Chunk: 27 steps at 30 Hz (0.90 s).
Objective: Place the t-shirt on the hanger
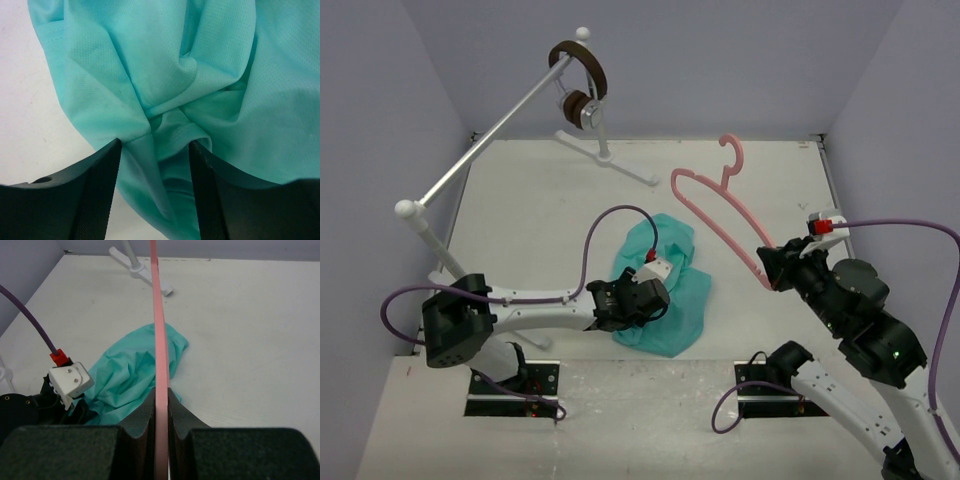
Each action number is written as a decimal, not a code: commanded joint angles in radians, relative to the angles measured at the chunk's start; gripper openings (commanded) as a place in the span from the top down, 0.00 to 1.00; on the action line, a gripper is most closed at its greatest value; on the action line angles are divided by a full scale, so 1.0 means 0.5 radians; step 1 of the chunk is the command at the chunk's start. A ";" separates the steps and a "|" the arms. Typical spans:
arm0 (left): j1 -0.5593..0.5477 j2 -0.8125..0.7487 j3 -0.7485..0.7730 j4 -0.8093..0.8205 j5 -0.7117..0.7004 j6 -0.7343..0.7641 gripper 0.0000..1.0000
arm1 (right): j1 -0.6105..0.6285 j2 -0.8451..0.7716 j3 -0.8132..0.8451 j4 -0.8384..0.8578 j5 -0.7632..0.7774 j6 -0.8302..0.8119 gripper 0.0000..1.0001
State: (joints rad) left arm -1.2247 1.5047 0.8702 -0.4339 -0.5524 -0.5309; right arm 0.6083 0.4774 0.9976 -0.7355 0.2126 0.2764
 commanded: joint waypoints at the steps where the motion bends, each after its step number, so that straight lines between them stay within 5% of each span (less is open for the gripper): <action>1: -0.024 -0.026 0.136 -0.060 -0.224 -0.064 0.17 | 0.001 0.009 -0.020 0.112 -0.035 -0.044 1.00; 8: -0.067 -0.259 0.271 -0.427 -0.522 -0.351 0.16 | 0.001 0.008 -0.032 0.112 -0.034 -0.057 1.00; 12: -0.118 -0.334 0.220 -0.115 -0.166 0.010 0.26 | 0.001 0.010 -0.032 0.112 -0.023 -0.059 1.00; 15: -0.143 -0.320 0.125 0.173 0.267 0.313 0.45 | 0.001 0.015 -0.029 0.115 -0.037 -0.061 1.00; 19: -0.142 -0.182 0.094 0.220 0.478 0.457 0.60 | 0.001 0.010 -0.035 0.112 -0.045 -0.059 1.00; 27: -0.143 -0.046 0.097 0.077 0.091 0.378 0.60 | 0.001 -0.013 -0.052 0.105 -0.060 -0.059 1.00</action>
State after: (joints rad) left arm -1.2945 1.4777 0.9198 -0.3903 -0.4044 -0.3508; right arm 0.6083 0.4774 0.9742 -0.7330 0.1913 0.2611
